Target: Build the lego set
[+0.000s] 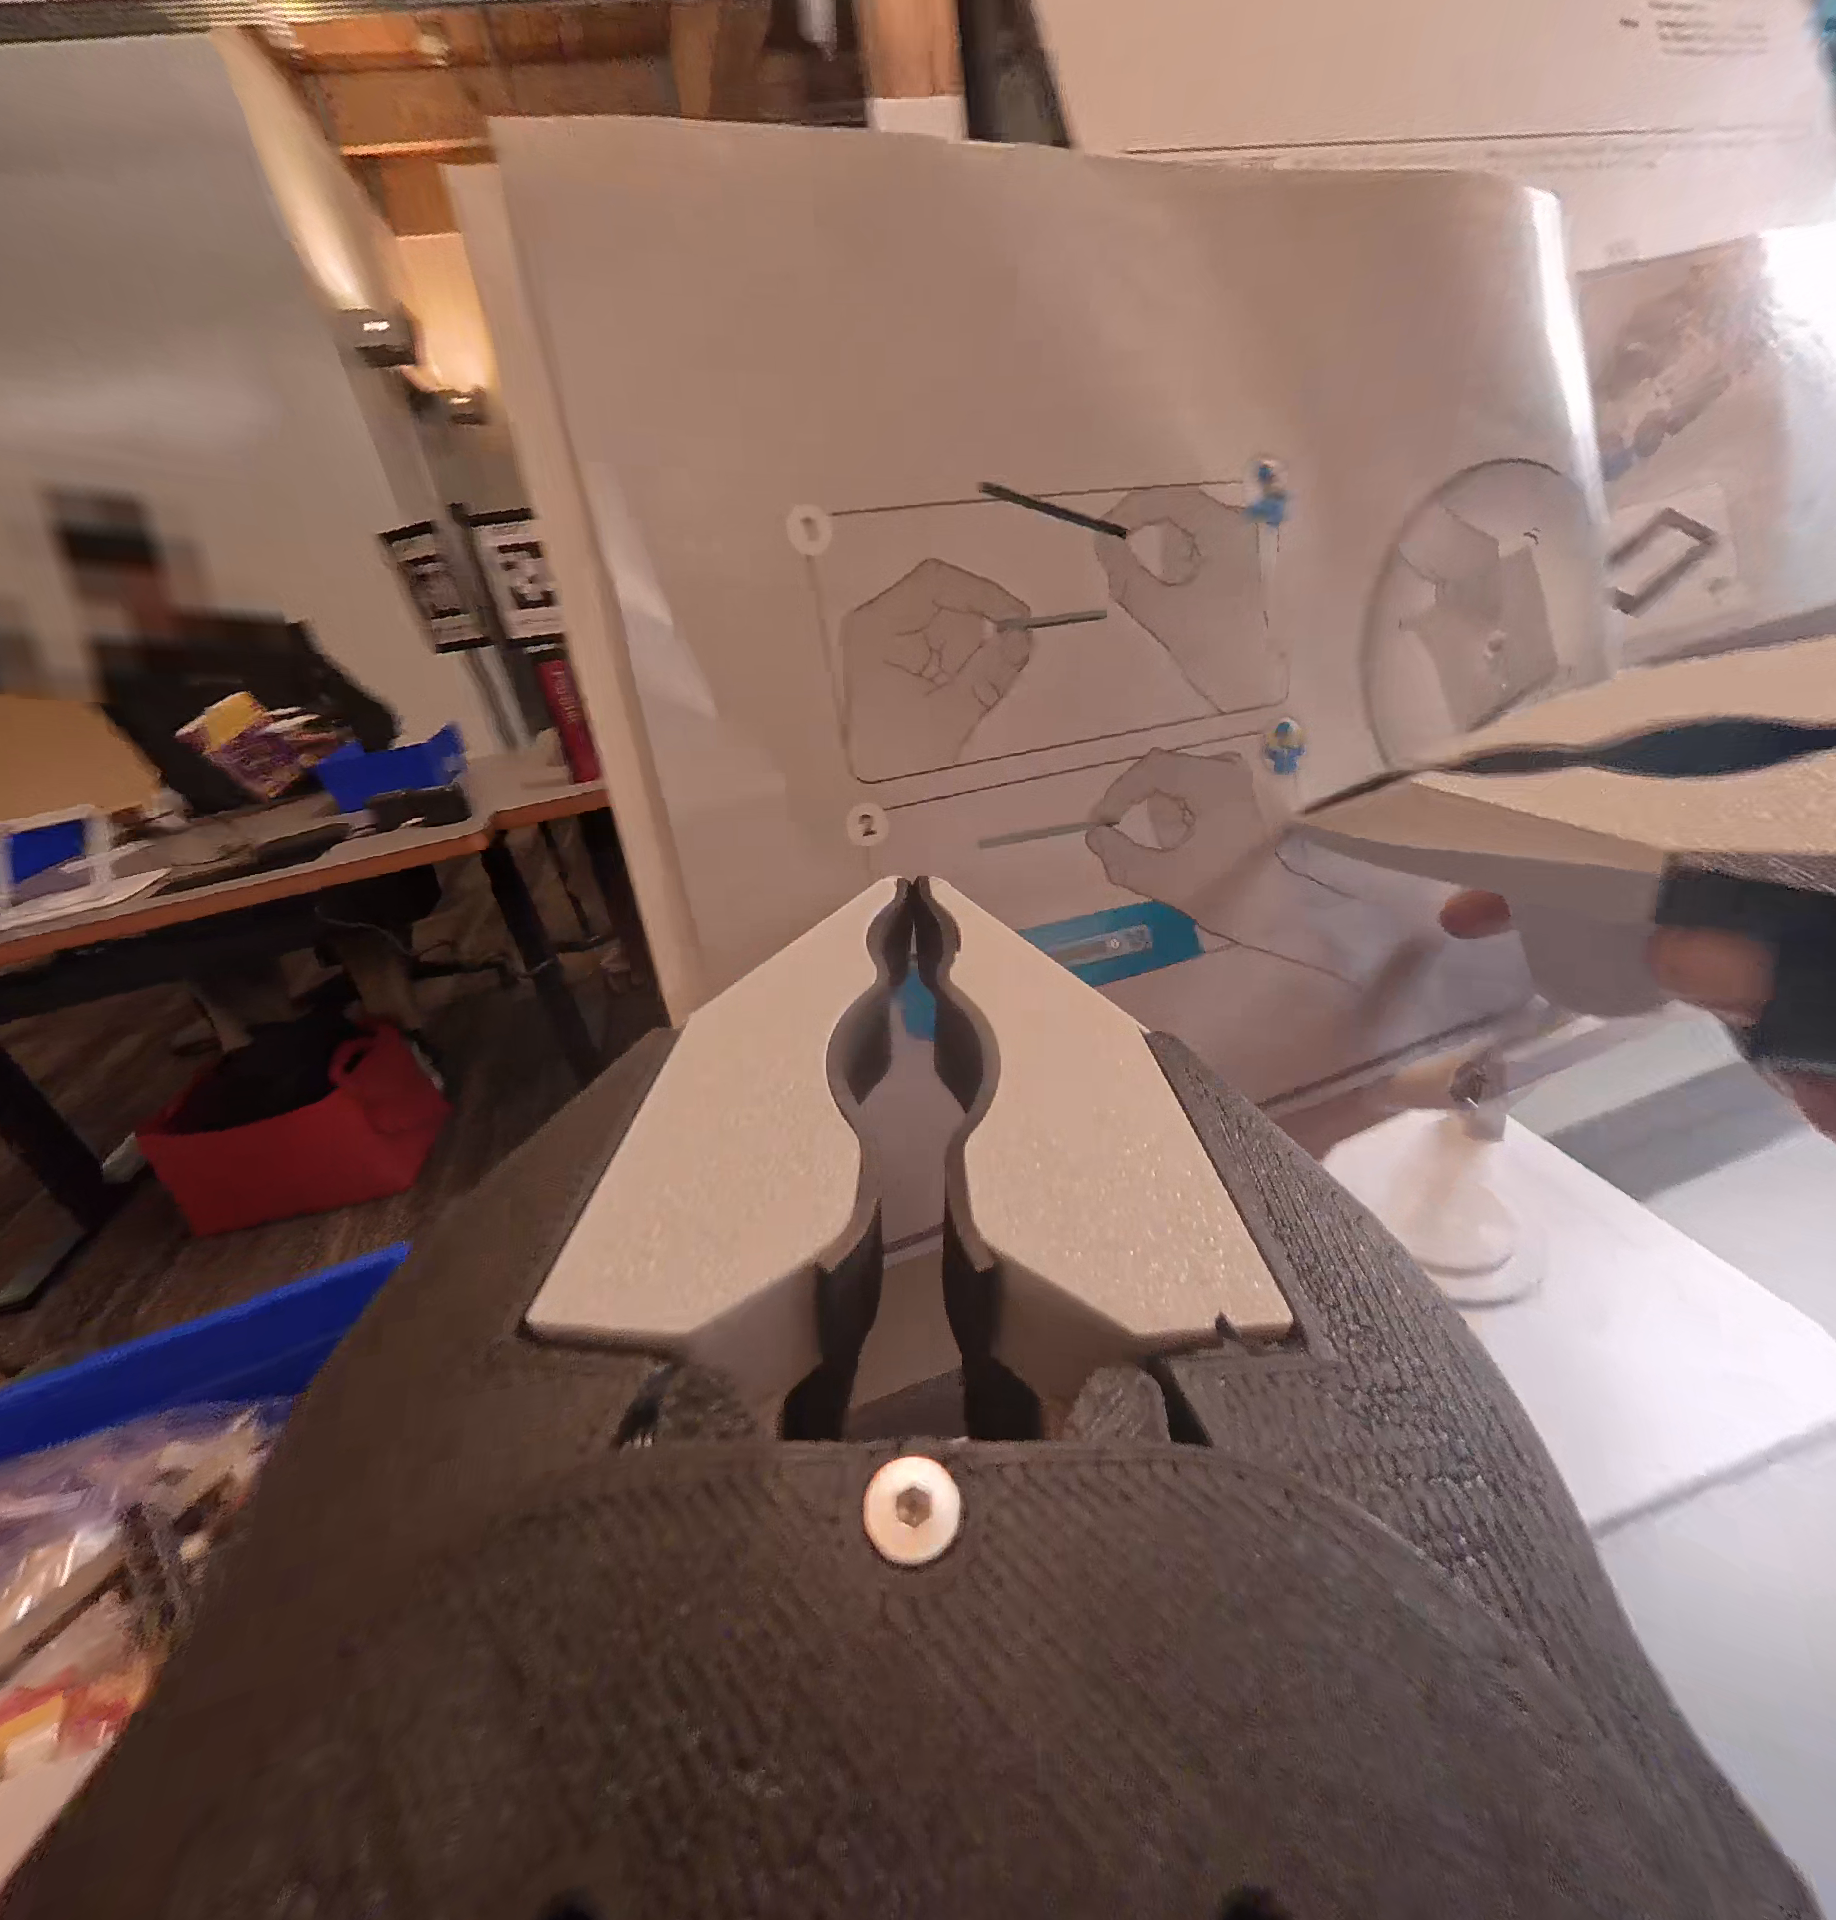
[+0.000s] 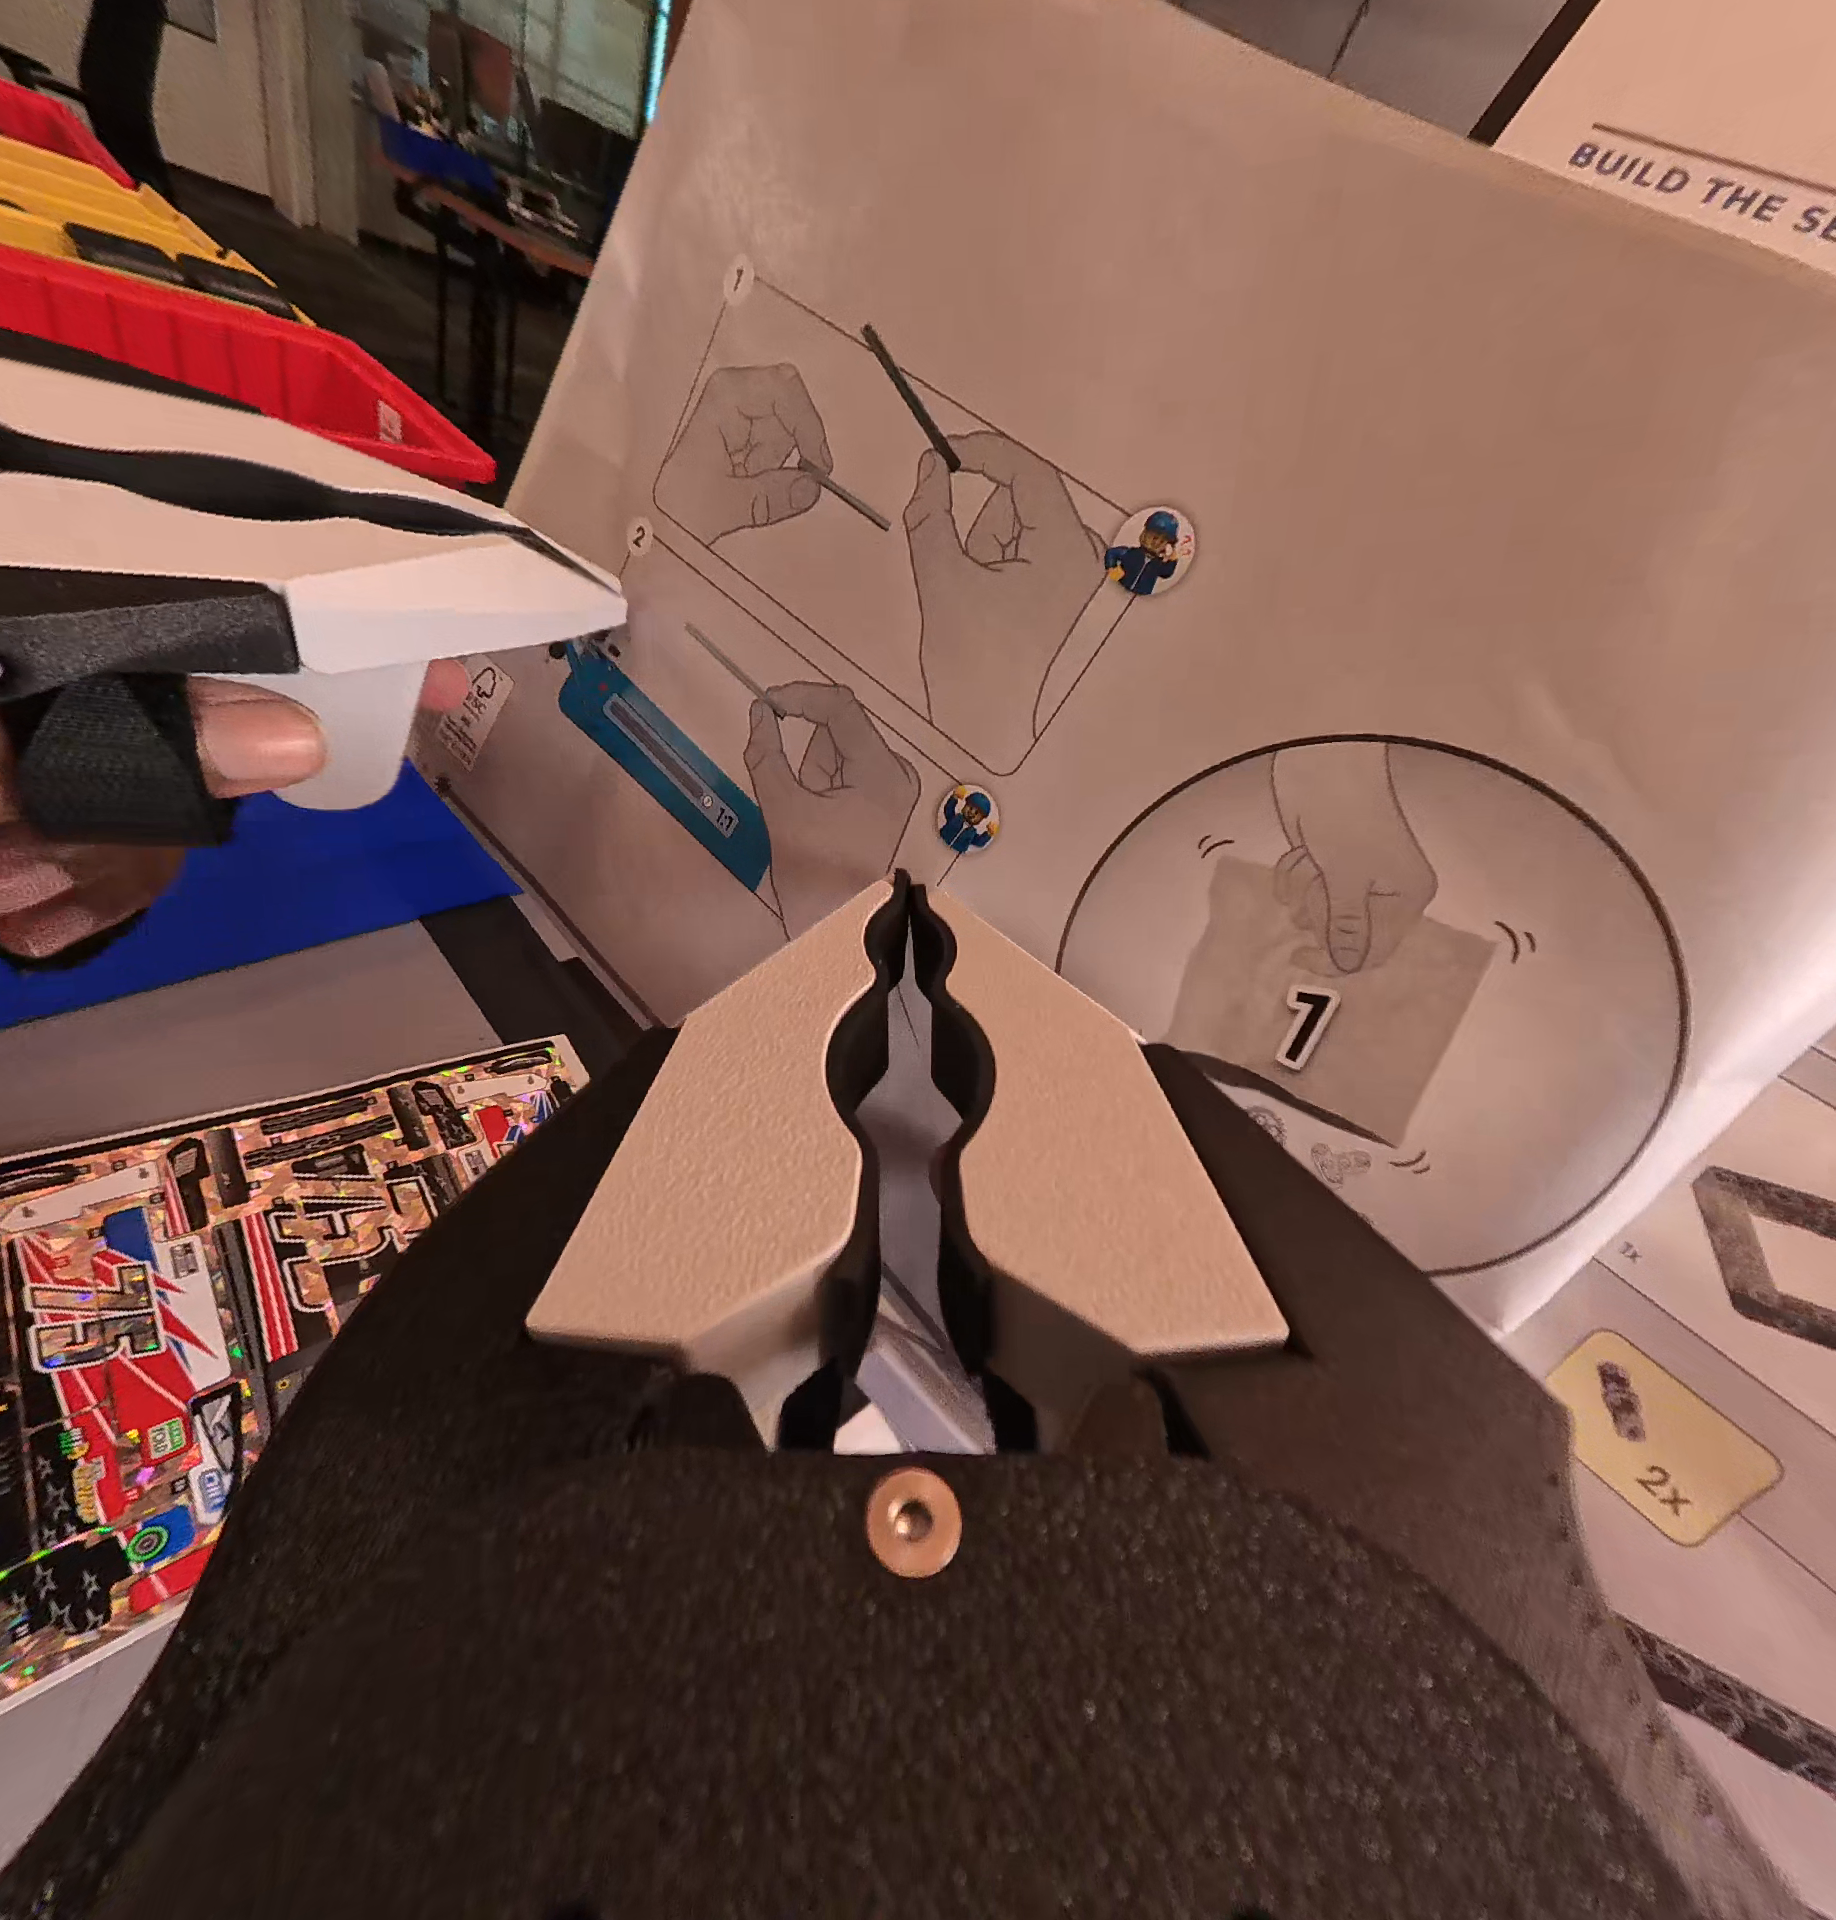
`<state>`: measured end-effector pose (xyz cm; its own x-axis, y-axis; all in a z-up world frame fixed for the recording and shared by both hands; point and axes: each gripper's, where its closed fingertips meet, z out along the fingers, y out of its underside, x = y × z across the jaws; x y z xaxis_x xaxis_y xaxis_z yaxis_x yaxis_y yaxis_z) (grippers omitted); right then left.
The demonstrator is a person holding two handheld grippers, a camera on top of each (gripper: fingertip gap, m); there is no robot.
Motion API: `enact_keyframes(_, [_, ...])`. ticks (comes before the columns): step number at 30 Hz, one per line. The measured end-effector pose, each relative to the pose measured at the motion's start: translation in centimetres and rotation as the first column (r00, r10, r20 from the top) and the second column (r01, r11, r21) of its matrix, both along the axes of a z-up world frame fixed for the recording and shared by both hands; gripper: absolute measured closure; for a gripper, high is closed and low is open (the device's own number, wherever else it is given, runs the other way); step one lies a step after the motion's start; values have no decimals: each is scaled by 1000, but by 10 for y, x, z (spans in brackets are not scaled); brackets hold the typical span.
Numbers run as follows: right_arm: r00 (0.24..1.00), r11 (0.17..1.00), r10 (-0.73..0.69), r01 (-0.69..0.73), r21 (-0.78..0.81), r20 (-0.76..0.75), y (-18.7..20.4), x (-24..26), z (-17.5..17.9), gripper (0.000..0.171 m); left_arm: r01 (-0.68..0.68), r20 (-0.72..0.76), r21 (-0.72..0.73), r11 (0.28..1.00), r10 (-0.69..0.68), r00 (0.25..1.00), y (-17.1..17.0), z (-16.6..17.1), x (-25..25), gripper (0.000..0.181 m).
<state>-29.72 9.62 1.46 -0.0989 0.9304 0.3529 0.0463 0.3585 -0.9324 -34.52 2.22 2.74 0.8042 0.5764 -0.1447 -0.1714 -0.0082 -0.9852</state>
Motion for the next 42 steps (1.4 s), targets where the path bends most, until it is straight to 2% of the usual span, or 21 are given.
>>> enact_keyframes(3, [1000, 1000, 5, -5, -2, 2, 0, 3, -1, 171, 95, 0, -54, 994, -96, 995, 1, -3, 7, 181])
enact_keyframes(20, [999, 1000, 3, -4, 16, 35, 7, 14, -18, 171, 100, 46, -64, 993, -97, 994, -18, 4, -1, 181])
enact_keyframes(42, [999, 1000, 4, -5, 14, 45, 7, 16, -25, 171, 171, 116, -209, 963, -150, 982, -19, -23, -2, 181])
